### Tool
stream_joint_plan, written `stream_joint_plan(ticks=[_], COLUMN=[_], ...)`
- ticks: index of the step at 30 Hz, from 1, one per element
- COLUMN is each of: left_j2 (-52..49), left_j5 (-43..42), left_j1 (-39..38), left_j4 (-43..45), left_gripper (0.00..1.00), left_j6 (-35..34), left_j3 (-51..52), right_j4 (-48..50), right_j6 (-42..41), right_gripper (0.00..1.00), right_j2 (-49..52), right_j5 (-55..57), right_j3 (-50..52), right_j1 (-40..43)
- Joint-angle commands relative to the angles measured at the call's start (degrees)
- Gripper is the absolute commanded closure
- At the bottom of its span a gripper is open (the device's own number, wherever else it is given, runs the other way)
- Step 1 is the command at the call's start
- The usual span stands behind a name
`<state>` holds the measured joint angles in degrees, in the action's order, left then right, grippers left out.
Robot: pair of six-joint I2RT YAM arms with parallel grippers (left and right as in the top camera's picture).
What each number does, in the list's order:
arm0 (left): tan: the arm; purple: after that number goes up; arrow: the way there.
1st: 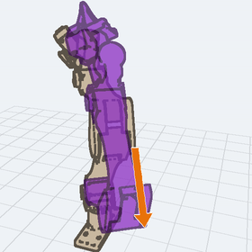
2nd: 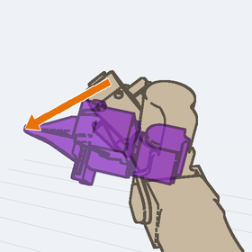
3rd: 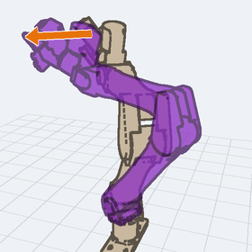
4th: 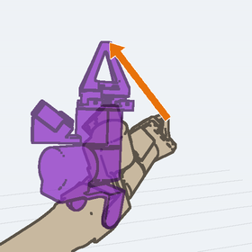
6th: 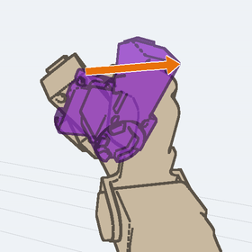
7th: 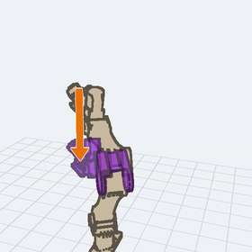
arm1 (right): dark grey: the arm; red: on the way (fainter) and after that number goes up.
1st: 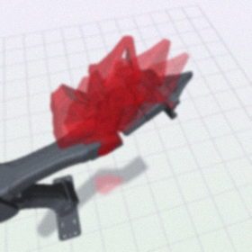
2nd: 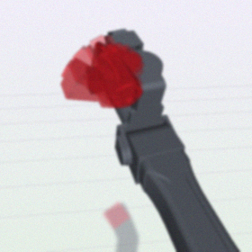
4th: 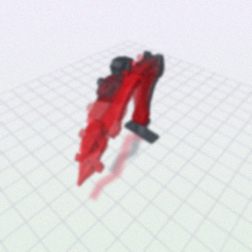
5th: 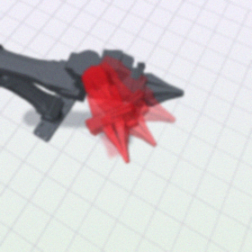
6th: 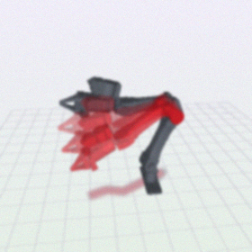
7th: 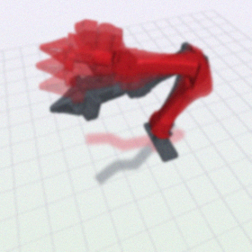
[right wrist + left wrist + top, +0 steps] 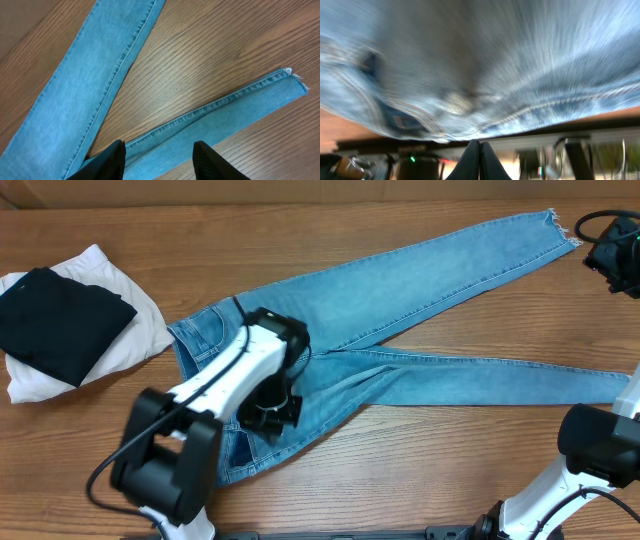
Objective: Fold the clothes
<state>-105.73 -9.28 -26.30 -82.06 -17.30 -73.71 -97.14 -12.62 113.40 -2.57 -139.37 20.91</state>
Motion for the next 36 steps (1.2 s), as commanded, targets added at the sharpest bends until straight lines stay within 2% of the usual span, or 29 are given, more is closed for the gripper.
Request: stream_joint_plan(ticks=[1,3,7,11,20,26,32,36], left_j2=[7.06,8.24,5.49,-1.16,-11.08,-17.81,-25.20,-26.49], left_j5=[5.79,6.38,4.98,4.94,11.06,8.90,2.75,2.62], left_j1=[3.67,5.95,9.97,12.11,14.71,20.28,27.15,29.29], left_j4=[6.14,13.07,20.92,20.61,25.53,32.79,32.11,31.19], left_gripper=[0.96,0.87,0.88,0.96,0.94,0.94,0.96,0.94], left_j6=[-3.17,-3.32,-3.56,-2.86,-2.38,-1.49,3.15,7.19], left_j3=[-3.85,-3.91,-3.91,-3.91,-3.91,-4.57,-12.33,-18.93], right_j4=[0.09,0.09,0.09,0.09,0.09,0.09,0.11,0.11], right_j6=[0.46,0.46,0.46,0.46,0.46,0.46,0.46,0.46], right_gripper=[0.53,0.53,0.53,0.53,0.53,0.53,0.53,0.53], right_j2=[-1.97,-1.97,-1.97,-1.97,-1.97,-1.97,-1.97,-1.97], right_j5=[-0.13,-0.13,-0.13,-0.13,-0.13,-0.13,-0.13,-0.11], right_j3=[-0.07,-0.09,-0.07,-0.09,-0.07,-0.07,-0.07,-0.07], right_j1=[-0.26,-0.26,-0.26,-0.26,-0.26,-0.26,-0.26,-0.26])
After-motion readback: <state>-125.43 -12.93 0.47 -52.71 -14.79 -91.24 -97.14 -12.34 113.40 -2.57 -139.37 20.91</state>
